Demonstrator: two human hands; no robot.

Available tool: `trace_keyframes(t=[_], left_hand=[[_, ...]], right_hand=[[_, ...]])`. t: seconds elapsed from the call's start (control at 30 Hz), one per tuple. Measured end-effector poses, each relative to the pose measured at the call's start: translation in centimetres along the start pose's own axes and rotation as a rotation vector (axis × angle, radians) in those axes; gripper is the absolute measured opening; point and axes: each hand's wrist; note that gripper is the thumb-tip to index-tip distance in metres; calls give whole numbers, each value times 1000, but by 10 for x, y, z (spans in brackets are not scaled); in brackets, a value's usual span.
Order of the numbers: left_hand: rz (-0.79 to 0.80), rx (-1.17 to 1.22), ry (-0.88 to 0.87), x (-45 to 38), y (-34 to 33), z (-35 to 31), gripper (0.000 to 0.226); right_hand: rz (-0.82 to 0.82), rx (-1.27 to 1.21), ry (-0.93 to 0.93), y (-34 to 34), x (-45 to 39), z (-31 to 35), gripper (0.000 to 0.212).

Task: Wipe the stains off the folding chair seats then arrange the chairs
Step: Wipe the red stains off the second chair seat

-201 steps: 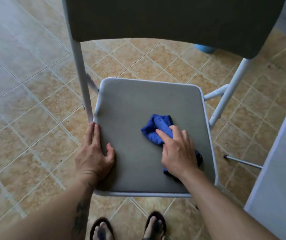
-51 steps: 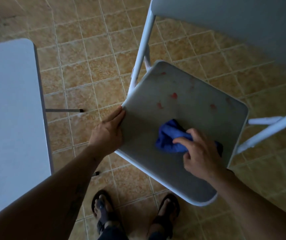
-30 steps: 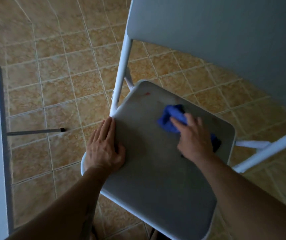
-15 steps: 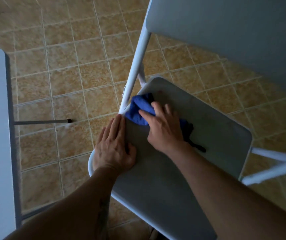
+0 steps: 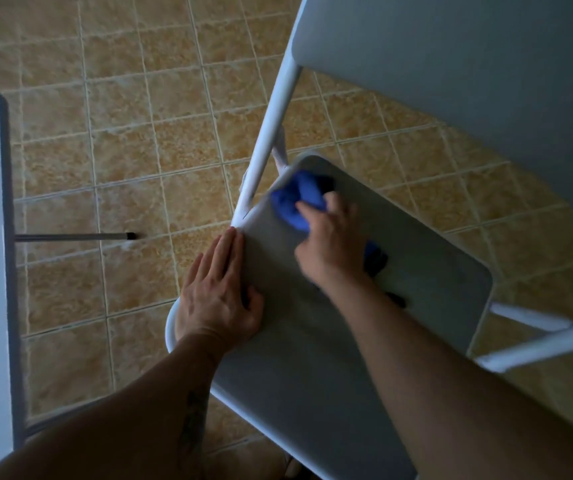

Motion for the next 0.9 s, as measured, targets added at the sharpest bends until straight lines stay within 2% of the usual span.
trace_keyframes(t=[0.1,0.2,0.37,0.47,0.57,0.63,0.73,0.9], left_hand=[[-28,11,-8,-2,1,-1,84],[-50,4,-10,-2,1,-5,83],[-26,-34,-14,0,1,-6,84],[-29,-48,-8,1,1,-7,83],[-30,-46,-1,3,1,-9,83],[-38,-40,-3,2,1,-10,82],[-40,-42,-6,0,1,-12,82],[-52,-38,-2,1,0,-12,83]], right_hand=[[67,-41,222,-2,27,17,55],[44,13,241,9,29,-16,60],[-86,115,-25,41,42,-124,57],[-131,191,-330,57,66,-175,55],[-80,167,-561,59,71,-169,54],[-89,81,-590,57,63,-149,48],[-100,-47,-423,43,63,-105,47],[19,-100,32,27,77,-41,59]])
Point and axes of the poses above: each hand's wrist, its own x-axis away from the middle knuckle, its own y-axis out of the back of the hand, z = x × y, and after that the axes turned 8 degrees about -z, right-handed
